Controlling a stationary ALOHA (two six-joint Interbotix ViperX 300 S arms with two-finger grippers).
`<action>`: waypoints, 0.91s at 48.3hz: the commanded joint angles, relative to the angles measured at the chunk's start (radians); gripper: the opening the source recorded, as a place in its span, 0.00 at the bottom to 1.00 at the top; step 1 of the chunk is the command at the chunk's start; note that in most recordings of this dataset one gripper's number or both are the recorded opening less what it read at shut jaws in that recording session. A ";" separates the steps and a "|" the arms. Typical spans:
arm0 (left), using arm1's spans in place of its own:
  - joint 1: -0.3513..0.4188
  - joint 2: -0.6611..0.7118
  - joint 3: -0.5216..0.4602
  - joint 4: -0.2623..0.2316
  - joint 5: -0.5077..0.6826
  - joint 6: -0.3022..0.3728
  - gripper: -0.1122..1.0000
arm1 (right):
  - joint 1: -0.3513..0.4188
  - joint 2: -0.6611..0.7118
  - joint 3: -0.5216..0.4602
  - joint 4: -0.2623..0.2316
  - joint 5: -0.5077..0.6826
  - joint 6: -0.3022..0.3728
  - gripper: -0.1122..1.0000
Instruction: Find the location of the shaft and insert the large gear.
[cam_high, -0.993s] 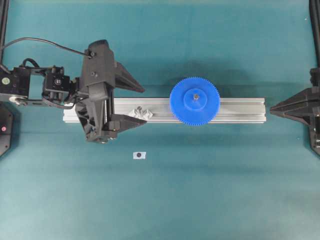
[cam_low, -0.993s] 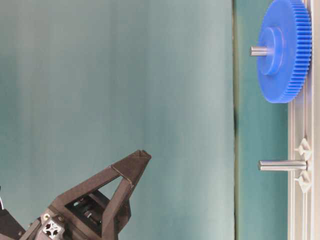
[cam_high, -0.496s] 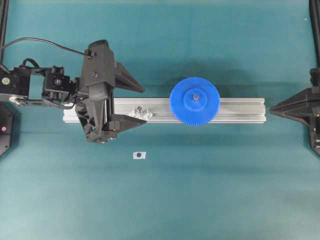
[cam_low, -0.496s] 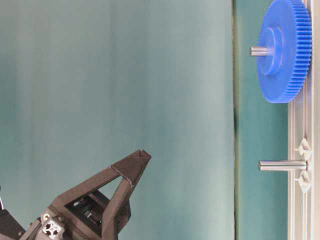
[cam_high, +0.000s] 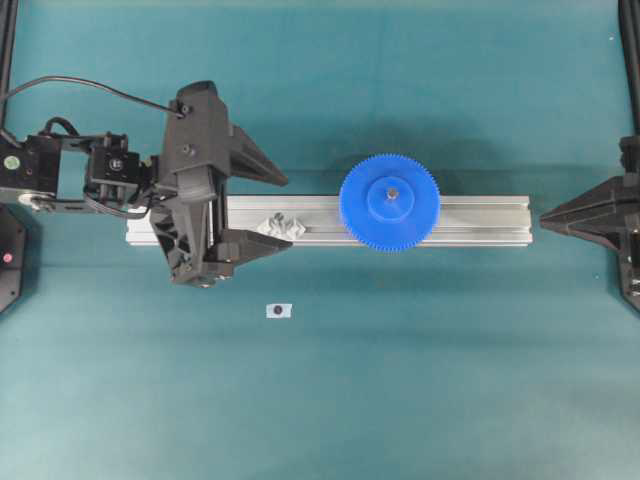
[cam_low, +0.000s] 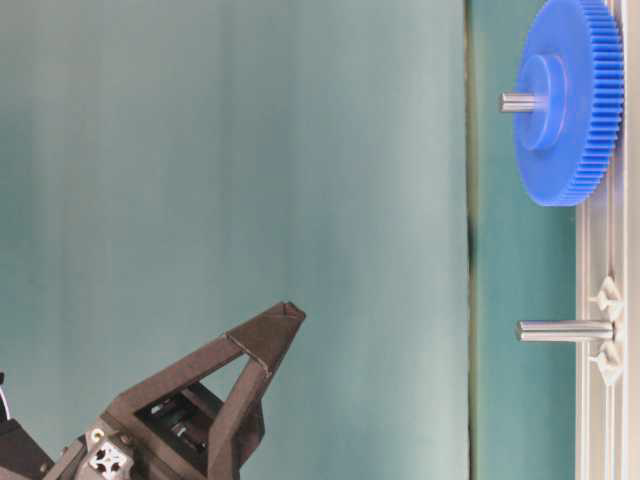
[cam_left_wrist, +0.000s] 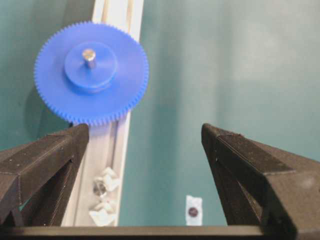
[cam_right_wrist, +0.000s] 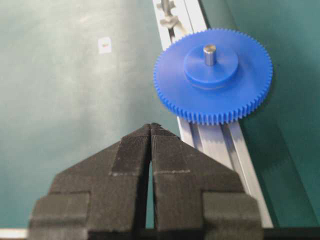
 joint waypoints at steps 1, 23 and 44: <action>-0.003 -0.012 -0.011 0.003 -0.009 -0.002 0.95 | -0.002 0.008 -0.009 -0.002 -0.009 0.009 0.12; -0.005 -0.011 -0.011 0.003 -0.009 -0.005 0.95 | -0.002 0.009 -0.009 0.000 -0.008 0.009 0.12; -0.005 -0.002 -0.011 0.003 -0.011 -0.006 0.95 | -0.002 0.008 -0.008 -0.002 -0.008 0.011 0.12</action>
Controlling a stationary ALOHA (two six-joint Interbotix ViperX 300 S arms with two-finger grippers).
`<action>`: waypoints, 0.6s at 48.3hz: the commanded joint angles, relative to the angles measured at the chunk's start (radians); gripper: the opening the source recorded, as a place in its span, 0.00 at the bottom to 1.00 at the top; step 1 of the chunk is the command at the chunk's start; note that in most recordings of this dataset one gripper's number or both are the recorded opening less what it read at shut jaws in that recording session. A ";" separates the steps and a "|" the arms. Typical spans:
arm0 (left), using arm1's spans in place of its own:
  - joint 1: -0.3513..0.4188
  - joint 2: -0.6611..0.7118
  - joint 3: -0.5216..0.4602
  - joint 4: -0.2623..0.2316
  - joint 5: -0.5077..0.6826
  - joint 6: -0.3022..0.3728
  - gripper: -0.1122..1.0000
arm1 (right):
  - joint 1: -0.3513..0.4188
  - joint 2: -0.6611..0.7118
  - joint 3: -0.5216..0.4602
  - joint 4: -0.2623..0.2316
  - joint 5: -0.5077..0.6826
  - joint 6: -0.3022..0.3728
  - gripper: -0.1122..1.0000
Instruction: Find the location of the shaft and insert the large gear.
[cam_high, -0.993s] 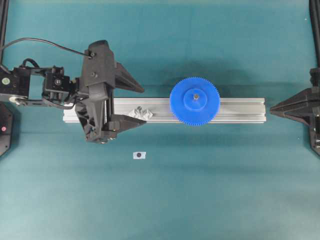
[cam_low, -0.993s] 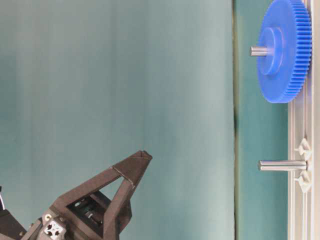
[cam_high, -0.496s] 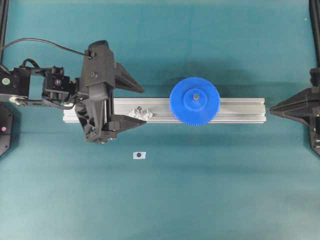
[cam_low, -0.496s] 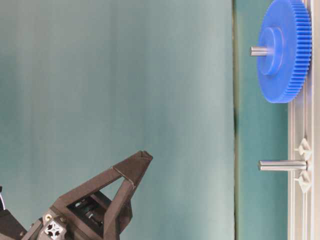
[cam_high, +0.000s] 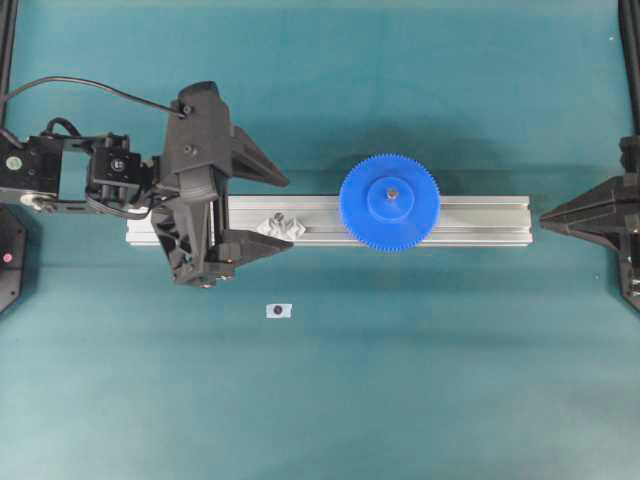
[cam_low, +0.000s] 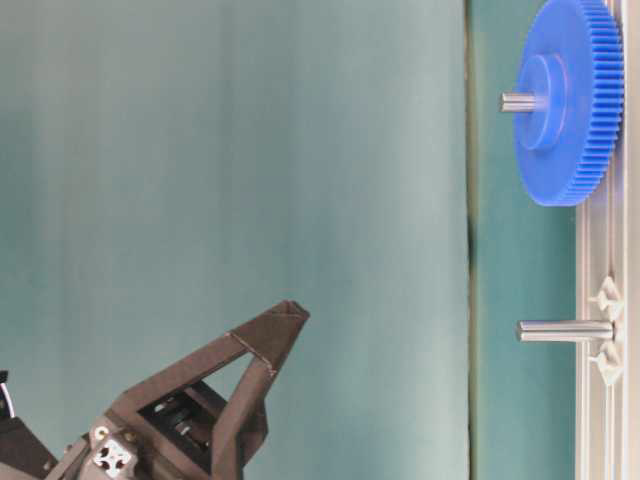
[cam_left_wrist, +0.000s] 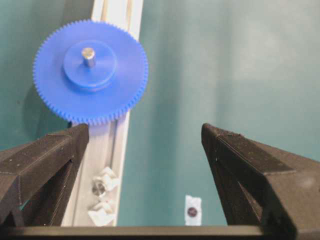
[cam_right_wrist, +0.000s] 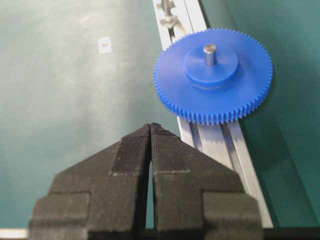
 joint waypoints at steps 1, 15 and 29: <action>-0.006 -0.008 -0.011 0.003 -0.009 0.000 0.95 | -0.002 0.008 -0.008 0.000 -0.008 0.012 0.12; -0.006 -0.008 -0.011 0.003 -0.009 0.000 0.95 | -0.002 0.008 -0.005 0.000 -0.014 0.012 0.12; -0.006 -0.008 -0.011 0.003 -0.008 0.000 0.95 | -0.002 0.008 -0.002 -0.002 -0.015 0.012 0.12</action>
